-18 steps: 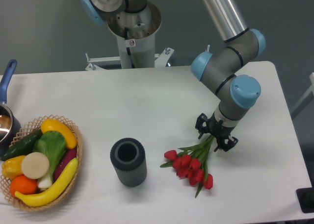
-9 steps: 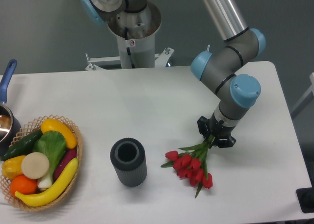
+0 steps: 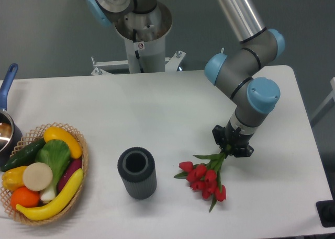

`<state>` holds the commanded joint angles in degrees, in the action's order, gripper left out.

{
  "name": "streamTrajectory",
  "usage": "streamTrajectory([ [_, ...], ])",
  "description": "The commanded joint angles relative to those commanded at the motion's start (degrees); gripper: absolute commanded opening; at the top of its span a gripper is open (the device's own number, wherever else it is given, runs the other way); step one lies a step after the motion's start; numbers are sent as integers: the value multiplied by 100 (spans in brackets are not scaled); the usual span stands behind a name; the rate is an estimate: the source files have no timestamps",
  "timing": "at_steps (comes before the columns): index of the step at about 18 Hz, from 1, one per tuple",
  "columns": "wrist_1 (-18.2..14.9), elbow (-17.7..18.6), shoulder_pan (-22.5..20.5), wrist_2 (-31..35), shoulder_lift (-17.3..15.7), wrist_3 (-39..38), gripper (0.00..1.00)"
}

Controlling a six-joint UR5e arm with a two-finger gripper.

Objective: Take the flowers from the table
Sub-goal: 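Lift the grasped red tulips up off the table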

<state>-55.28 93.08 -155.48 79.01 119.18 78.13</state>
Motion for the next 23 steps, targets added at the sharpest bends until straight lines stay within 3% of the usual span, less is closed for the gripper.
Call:
streamTrajectory([
  [7, -17, -272, 9, -70, -465, -61, 19],
  [10, -18, -369, -61, -447, -712, -149, 19],
  [17, -18, -369, -193, -2695, -1116, -1036, 19],
  [23, -18, -264, -430, -3901, -1362, -1222, 19],
])
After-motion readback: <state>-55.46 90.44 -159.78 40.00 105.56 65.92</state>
